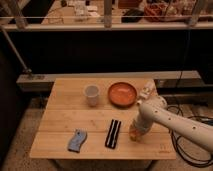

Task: Place the pepper in the ceramic cup

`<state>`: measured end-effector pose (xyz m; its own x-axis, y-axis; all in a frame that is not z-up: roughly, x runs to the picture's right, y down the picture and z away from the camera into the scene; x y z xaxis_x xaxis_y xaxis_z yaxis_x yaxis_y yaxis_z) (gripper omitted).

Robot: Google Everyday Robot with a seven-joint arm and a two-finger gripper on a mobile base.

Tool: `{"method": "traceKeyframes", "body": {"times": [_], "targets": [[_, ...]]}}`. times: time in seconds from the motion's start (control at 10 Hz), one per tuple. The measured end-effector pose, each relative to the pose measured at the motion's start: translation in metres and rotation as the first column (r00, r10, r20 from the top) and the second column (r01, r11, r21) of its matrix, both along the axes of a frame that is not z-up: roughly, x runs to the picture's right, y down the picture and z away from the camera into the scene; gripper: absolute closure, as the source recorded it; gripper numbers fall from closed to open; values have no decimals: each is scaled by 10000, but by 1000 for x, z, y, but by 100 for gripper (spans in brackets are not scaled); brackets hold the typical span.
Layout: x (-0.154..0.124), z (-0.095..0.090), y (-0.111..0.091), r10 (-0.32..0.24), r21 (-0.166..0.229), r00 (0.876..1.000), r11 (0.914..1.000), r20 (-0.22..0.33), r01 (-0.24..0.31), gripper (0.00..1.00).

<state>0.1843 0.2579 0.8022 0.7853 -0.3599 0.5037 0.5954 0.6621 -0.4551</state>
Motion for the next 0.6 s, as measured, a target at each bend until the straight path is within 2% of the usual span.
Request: {"method": "traceKeyframes", "body": {"times": [0.1, 0.2, 0.4, 0.6], "targets": [[0, -4, -7, 9, 103, 10000, 9999, -23, -9, 96], [-2, -12, -17, -22, 176, 10000, 9998, -15, 23, 99], [-2, -28, -36, -32, 326, 10000, 9995, -21, 33, 99], [-4, -33, -46, -67, 408, 10000, 9991, -1, 67, 99]]}}
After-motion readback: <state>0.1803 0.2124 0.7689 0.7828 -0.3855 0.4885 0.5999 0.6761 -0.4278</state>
